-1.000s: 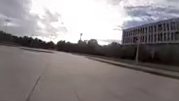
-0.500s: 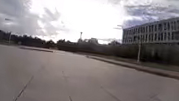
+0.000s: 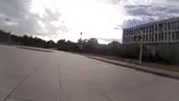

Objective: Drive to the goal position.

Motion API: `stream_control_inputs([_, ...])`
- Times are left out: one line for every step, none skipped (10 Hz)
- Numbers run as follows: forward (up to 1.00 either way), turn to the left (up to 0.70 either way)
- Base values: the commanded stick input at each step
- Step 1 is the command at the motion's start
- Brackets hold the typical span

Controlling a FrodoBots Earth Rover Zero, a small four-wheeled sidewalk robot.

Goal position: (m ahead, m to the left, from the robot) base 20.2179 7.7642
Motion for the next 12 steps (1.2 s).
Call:
stream_control_inputs([0.7,0.0])
stream_control_inputs([0.7,0.0])
stream_control_inputs([0.7,0.0])
stream_control_inputs([0.7,0.0])
stream_control_inputs([0.7,0.0])
stream_control_inputs([0.7,0.0])
stream_control_inputs([0.7,0.0])
stream_control_inputs([0.7,0.0])
stream_control_inputs([0.7,0.0])
stream_control_inputs([0.7,0.0])
stream_control_inputs([0.7,0.0])
stream_control_inputs([0.7,0.0])
